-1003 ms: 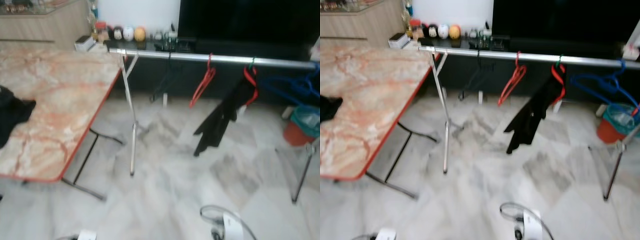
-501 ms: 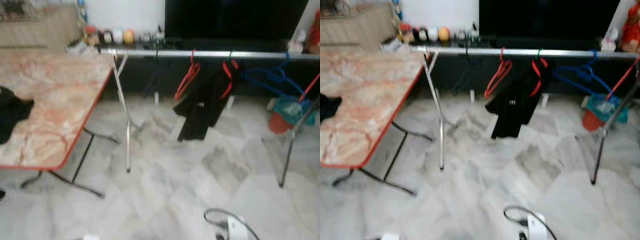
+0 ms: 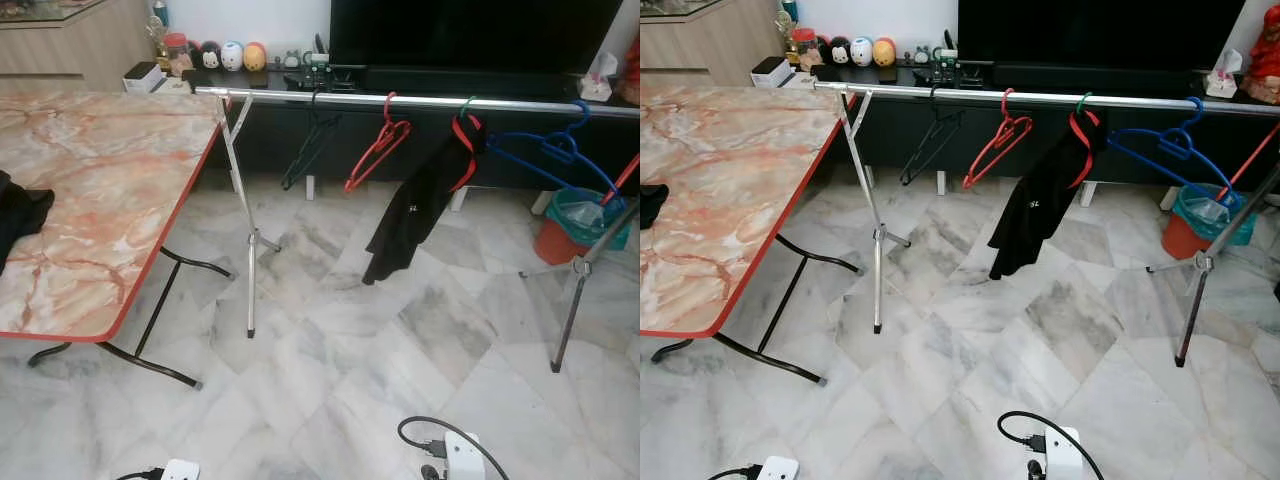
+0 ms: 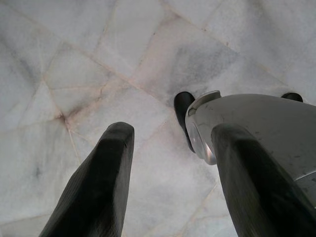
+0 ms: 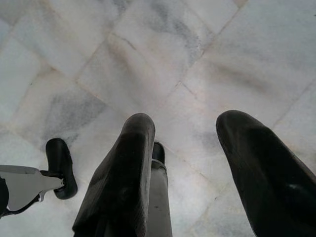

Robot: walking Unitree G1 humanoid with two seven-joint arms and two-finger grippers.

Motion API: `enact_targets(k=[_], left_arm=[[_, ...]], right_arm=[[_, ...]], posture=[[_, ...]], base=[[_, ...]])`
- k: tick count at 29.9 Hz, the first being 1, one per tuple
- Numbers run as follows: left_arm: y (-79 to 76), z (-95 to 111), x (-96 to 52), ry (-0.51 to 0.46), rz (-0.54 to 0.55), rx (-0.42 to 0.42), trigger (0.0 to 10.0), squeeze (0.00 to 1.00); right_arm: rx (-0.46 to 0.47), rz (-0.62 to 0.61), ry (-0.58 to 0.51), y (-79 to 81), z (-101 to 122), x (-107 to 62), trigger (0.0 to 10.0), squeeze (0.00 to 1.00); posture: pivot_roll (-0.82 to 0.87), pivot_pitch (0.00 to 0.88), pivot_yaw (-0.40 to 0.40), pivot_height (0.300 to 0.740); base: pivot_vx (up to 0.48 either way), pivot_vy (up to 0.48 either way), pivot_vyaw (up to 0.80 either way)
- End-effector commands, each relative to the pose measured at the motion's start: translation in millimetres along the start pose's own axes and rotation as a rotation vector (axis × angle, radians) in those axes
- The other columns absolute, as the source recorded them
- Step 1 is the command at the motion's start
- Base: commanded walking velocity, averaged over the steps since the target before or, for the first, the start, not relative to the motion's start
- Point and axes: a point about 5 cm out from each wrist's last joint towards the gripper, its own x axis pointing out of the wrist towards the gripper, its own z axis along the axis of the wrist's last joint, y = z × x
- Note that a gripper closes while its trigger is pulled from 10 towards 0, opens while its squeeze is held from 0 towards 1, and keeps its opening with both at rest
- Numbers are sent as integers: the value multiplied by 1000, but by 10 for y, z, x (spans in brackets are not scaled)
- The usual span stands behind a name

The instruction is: Hang hanger

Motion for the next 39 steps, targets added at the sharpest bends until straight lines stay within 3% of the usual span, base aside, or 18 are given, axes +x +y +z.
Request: enact_targets(k=[1, 12, 27, 32, 39], left_arm=[[7, -59, -17, 15, 3, 0, 10000, 0], [6, -49, -18, 3, 3, -3, 10000, 0], [5, -13, -8, -9, 11, -9, 10000, 0], [-2, 17, -2, -24, 12, 27, 10000, 0], [-27, 21, 2, -25, 9, 14, 10000, 0]], right_arm=[[-1, -5, 8, -13, -30, -6, 10000, 0], [-5, -20, 15, -203, -6, -12, 10000, 0], [-8, -16, 23, -150, 2, -4, 10000, 0], [-5, -30, 33, -300, -58, -33, 10000, 0], [-7, -37, 34, -365, -70, -44, 10000, 0]], posture=[[-16, 0, -5, 740], [-15, 0, -7, 740], [-8, 0, -4, 740], [-9, 0, -4, 740], [-9, 0, -7, 740]], base=[[0, 0, 0], [0, 0, -603], [0, 0, -706], [0, -96, -698], [0, -206, -695]])
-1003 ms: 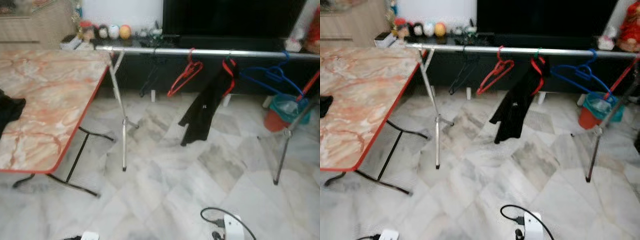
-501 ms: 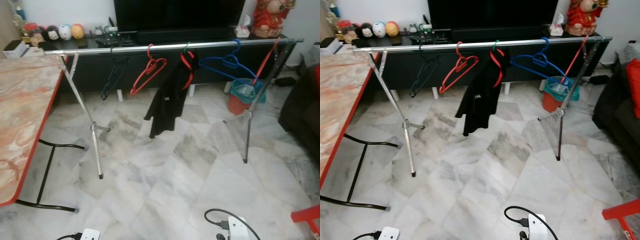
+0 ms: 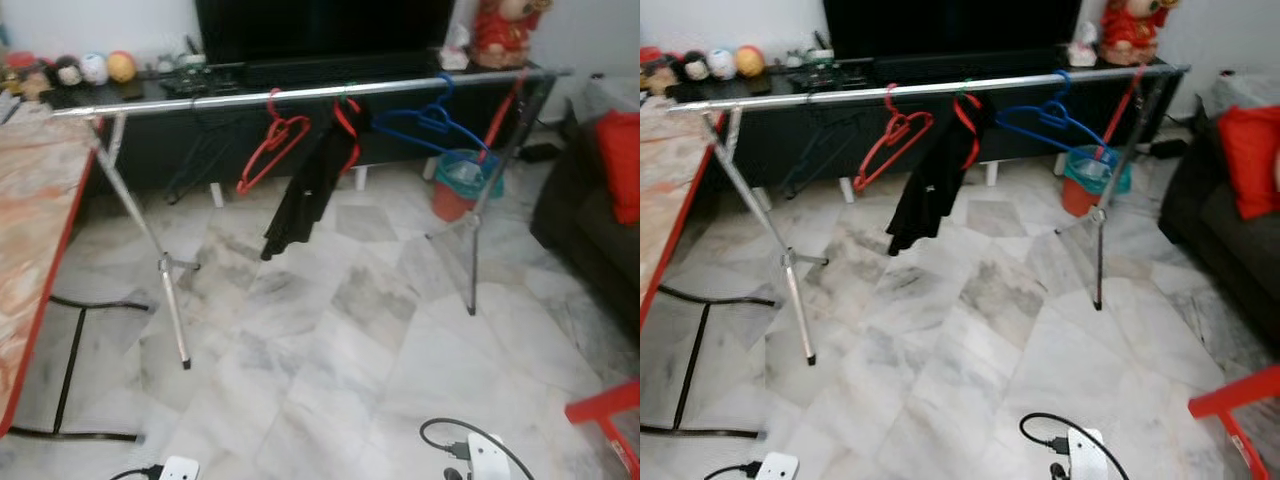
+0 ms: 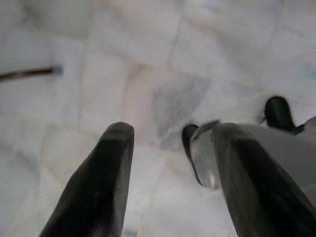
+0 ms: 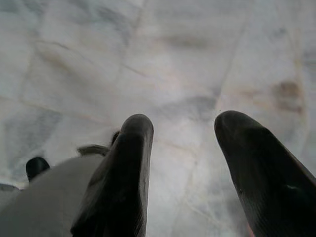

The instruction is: Hang hanger

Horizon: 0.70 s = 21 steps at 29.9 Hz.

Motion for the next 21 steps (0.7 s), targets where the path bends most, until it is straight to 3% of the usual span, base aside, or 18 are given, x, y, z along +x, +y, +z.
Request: enact_targets(k=[1, 13, 21], left_arm=[[26, -33, -14, 6, 8, 5, 10000, 0], [26, -8, -8, -4, 9, -2, 10000, 0], [81, 23, -8, -15, 20, 22, 10000, 0]], right_arm=[[9, 7, 5, 27, -13, 1, 10000, 0], [6, 26, -12, 191, 99, 34, 10000, 0], [12, 27, 8, 196, -60, 2, 10000, 0]], posture=[[-10, 0, -8, 740], [-14, 0, -9, 740], [-8, 0, -2, 740]], base=[[0, 0, -694], [0, 0, -690], [0, 0, -688]])
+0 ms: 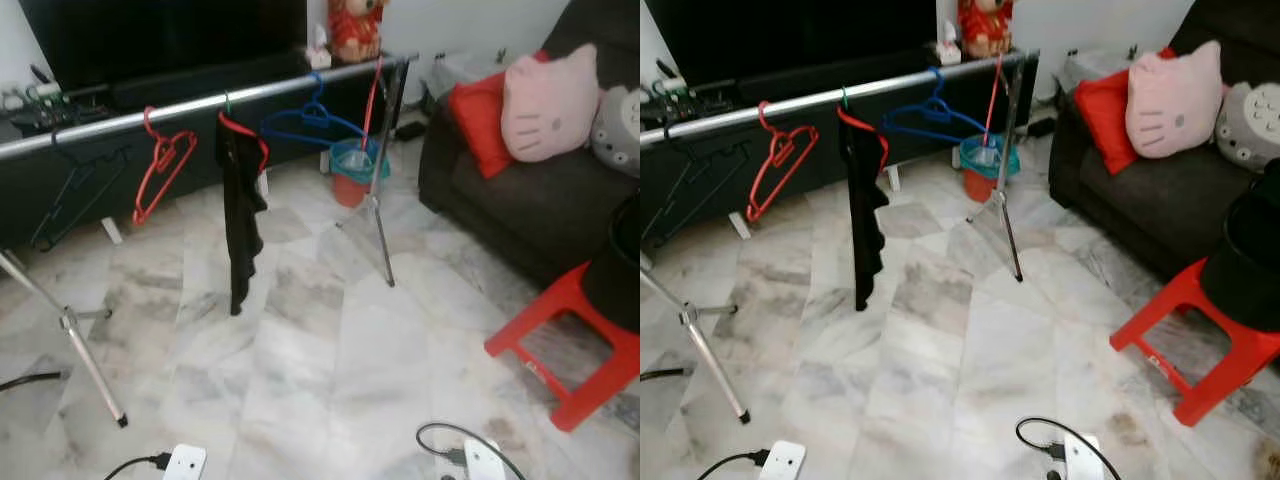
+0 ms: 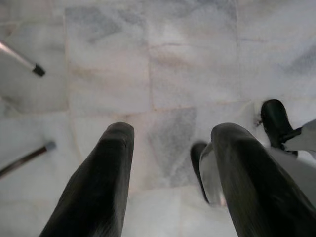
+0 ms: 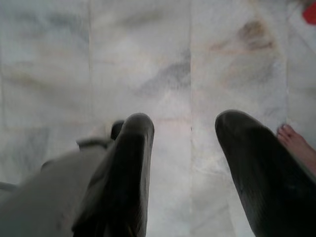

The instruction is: Hang hanger

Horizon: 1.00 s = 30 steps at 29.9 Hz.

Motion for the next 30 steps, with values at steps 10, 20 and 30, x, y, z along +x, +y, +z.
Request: enact_targets(k=[10, 20, 30], left_arm=[[-4, -91, -26, 32, 0, 3, 10000, 0], [30, -113, -28, 57, 12, -6, 10000, 0], [97, -115, -34, 64, 34, -20, 10000, 0]], right_arm=[[2, 4, 7, 23, -68, -14, 10000, 0], [0, 22, 0, 190, -32, 2, 10000, 0], [12, 18, -18, 112, 34, 11, 10000, 0]], posture=[[-7, 0, -3, 740], [-3, 0, 2, 740], [11, 0, 7, 740]], base=[[0, 0, -682], [0, 0, -673], [0, 0, -654]])
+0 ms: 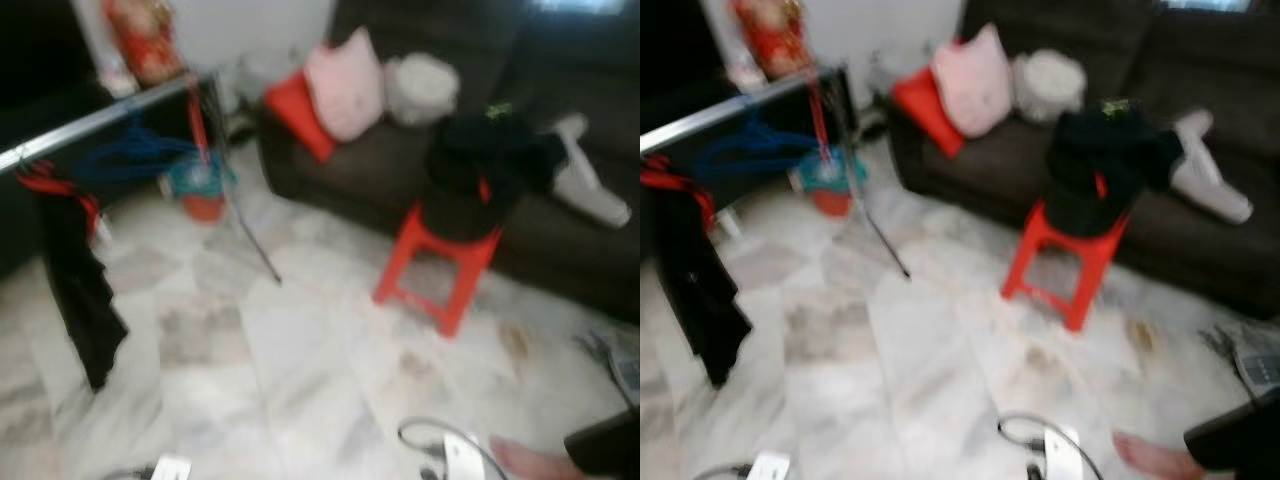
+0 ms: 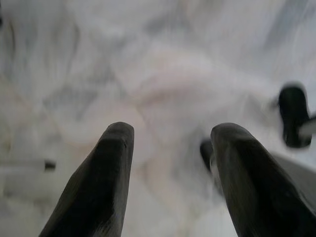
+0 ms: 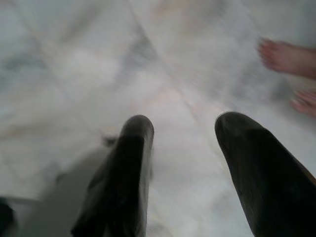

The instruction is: Hang hanger

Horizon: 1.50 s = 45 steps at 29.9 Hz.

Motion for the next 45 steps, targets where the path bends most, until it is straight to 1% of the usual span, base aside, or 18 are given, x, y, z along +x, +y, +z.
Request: enact_targets(k=[1, 4, 7, 9, 13, 15, 17, 20, 25, 28, 30, 31, 35, 38, 42, 45], left_arm=[[49, -143, -45, 49, 18, -11, 10000, 0], [86, -177, -62, 57, 28, -12, 10000, 0], [100, -229, -83, 66, 33, -17, 10000, 0], [98, -252, -91, 73, 33, -20, 10000, 0], [78, -289, -100, 85, 28, -27, 10000, 0], [74, -299, -104, 87, 28, -28, 10000, 0], [69, -306, -106, 88, 28, -29, 10000, 0], [38, -306, -104, 85, 18, -31, 10000, 0], [2, -308, -103, 79, 3, -39, 10000, 0], [20, -277, -94, 69, 8, -43, 10000, 0], [36, -182, -66, 36, 4, -44, 10000, 0], [37, -169, -62, 32, 3, -43, 10000, 0], [37, -19, -15, -5, -2, -41, 10000, 0], [0, 53, 11, -20, -11, -41, 10000, 0], [-27, 143, 41, -40, -17, -51, 10000, 0], [-25, 198, 57, -49, -10, -61, 10000, 0]], right_arm=[[14, 11, -16, 29, 46, 9, 10000, 0], [20, 2, -11, -25, 15, -1, 10000, 0], [22, -3, 6, -64, -66, -20, 10000, 0], [24, -2, 11, -54, -88, -24, 10000, 0], [24, 5, 17, 27, -106, -22, 10000, 0], [25, 6, 19, 34, -117, -24, 10000, 0], [26, 5, 21, 32, -128, -27, 10000, 0], [40, 1, 6, 18, -137, -34, 10000, 0], [42, -6, 12, -13, -176, -46, 10000, 0], [47, -11, 14, -16, -175, -45, 10000, 0], [57, -4, -8, 12, -92, -25, 10000, 0], [59, -3, -11, 16, -82, -23, 10000, 0], [38, 15, -51, 75, 47, 2, 10000, 0], [25, 8, -62, 58, 89, 9, 10000, 0], [11, -8, -81, 10, 150, 14, 10000, 0], [44, -13, -92, -5, 222, 26, 10000, 0]], posture=[[15, 0, 7, 740], [22, 0, 7, 740], [24, 0, 6, 740], [24, 0, 5, 740], [29, 0, 0, 740], [29, 0, 1, 740], [24, 0, 4, 740], [14, 0, 4, 740], [19, 0, 2, 740], [25, 0, 8, 740], [23, 0, 11, 740], [23, 0, 11, 740], [-9, 0, 16, 740], [-13, 0, 15, 740], [-22, 0, 10, 740], [-22, 0, 3, 740]], base=[[0, 0, -644], [0, 0, -644], [0, 0, -642], [0, 0, -634], [0, 0, -630], [0, 0, -622], [0, 0, -619], [0, 0, 0], [0, 0, 0], [0, 0, 0], [0, 0, 0], [0, 0, 0], [0, 0, 0], [0, 0, 0], [122, 0, 697], [244, 0, 267]])
